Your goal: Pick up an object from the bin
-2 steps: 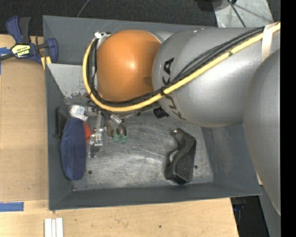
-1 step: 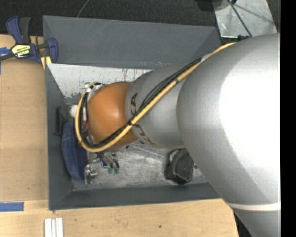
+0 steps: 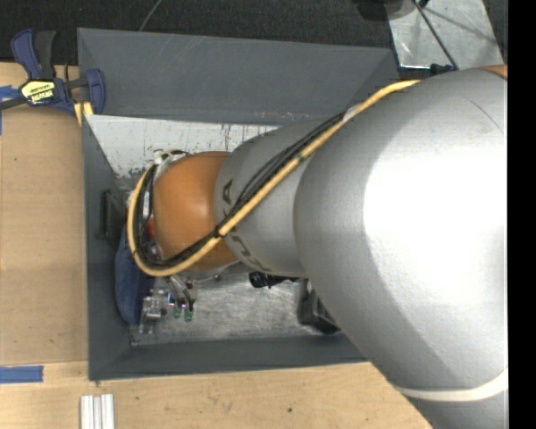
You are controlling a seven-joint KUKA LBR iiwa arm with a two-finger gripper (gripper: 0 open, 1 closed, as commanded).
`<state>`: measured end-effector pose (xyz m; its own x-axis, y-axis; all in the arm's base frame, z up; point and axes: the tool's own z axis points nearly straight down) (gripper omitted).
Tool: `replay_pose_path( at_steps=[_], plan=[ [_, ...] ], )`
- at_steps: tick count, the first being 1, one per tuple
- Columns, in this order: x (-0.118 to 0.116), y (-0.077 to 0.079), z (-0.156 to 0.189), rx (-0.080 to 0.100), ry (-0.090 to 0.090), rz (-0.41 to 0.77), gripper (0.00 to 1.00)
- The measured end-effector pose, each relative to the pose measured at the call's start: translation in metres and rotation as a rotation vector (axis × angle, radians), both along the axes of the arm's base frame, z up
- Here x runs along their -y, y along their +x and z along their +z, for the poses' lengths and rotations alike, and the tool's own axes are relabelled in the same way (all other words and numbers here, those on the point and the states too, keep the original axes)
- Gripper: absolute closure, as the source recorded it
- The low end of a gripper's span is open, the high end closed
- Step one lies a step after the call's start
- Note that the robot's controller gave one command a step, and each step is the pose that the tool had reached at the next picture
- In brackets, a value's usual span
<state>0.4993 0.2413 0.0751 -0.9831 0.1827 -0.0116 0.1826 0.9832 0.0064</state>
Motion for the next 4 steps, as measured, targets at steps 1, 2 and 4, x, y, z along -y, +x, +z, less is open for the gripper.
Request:
replay_pose_path(
  at_steps=[1,2,4],
  plan=[
    [0.002,0.001,-0.001,0.001,-0.003,-0.004,1.00],
    [0.052,0.004,0.208,-0.001,-0.007,0.500,1.00],
    [0.073,0.016,0.087,-0.010,-0.010,1.406,1.00]
  ],
)
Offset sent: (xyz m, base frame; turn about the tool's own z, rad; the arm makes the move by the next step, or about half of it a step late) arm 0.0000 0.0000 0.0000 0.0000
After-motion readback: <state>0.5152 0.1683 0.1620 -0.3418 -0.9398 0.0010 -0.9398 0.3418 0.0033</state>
